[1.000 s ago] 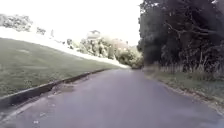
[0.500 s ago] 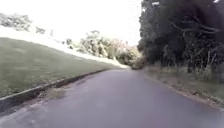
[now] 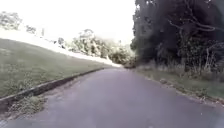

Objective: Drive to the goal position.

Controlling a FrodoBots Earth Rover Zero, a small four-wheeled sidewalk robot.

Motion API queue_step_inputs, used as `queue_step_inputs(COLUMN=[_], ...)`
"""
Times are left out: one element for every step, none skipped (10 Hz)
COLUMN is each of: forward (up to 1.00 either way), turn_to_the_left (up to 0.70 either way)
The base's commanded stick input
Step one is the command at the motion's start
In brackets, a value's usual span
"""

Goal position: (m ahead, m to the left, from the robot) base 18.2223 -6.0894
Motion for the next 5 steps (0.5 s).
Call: queue_step_inputs(forward=[1.0, 1.0, 1.0, 1.0, 1.0], turn_to_the_left=[-0.27, -0.27, 0.0, 0.0, 0.0])
